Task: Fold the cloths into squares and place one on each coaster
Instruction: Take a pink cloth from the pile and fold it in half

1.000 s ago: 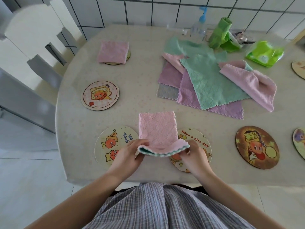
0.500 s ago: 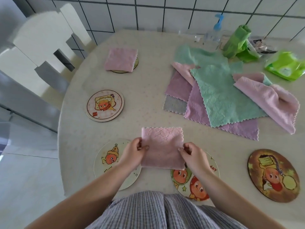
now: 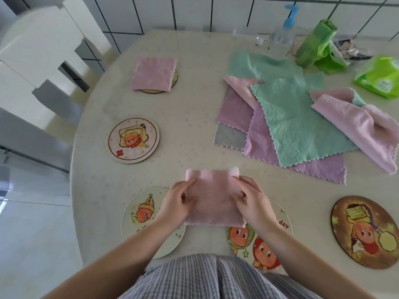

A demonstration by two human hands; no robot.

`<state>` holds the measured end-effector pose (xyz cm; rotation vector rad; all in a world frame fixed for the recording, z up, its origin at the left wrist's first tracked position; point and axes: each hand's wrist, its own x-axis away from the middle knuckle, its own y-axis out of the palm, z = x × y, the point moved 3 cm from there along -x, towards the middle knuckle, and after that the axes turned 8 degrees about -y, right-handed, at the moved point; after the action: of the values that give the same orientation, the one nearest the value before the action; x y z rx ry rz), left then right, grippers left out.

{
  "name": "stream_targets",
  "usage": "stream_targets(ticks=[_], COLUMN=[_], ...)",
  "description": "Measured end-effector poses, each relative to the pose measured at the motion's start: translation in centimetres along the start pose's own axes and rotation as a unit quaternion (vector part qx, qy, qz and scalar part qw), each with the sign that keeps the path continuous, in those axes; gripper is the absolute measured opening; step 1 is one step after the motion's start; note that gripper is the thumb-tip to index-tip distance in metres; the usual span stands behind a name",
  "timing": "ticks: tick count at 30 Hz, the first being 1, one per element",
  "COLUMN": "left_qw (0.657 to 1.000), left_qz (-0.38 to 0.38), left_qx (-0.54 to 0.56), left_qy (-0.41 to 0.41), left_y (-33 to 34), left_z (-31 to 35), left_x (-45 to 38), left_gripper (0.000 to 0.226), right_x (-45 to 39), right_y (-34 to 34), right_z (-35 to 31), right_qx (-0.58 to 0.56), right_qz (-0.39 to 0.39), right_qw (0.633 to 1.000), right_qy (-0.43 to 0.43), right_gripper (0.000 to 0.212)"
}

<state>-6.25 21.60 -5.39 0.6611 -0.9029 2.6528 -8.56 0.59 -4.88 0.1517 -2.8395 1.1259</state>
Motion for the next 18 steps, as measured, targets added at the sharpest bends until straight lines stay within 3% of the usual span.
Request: stream_targets(ticks=[3,6,8,11,14,18], left_qw=[1.000,0.994,0.973,0.921,0.902,0.893], left_qz=[0.004,0.072,0.106,0.079,0.051,0.048], left_qx=[-0.022,-0.075,-0.165,-0.283,-0.371,-0.425], left_qy=[0.006,0.030,0.125,0.258,0.215,0.139], left_y=[0.0,-0.4,-0.2,1.8,3.6,3.2], left_z=[0.5,1.0,1.9,2.8,1.8,-0.2], left_x=[-0.1,0.4,0.8,1.1,0.0,-1.1], left_gripper=[0.052,0.056,0.058,0.050,0.058,0.076], right_x=[0.0,0.1,0.0,-0.3,-0.4,-0.4], right_y=[0.3,0.1,0.1,1.3,3.3,3.7], right_z=[0.5,0.6,0.0,-1.5,-1.2,0.1], right_qx=[0.031,0.096,0.144,0.208,0.269,0.317], right_qz=[-0.008,0.008,0.007,-0.030,-0.088,-0.107], right_qw=[0.999,0.995,0.988,0.968,0.951,0.936], right_qy=[0.011,0.000,-0.047,-0.137,-0.125,-0.107], right_gripper=[0.045,0.048,0.049,0.048,0.051,0.054])
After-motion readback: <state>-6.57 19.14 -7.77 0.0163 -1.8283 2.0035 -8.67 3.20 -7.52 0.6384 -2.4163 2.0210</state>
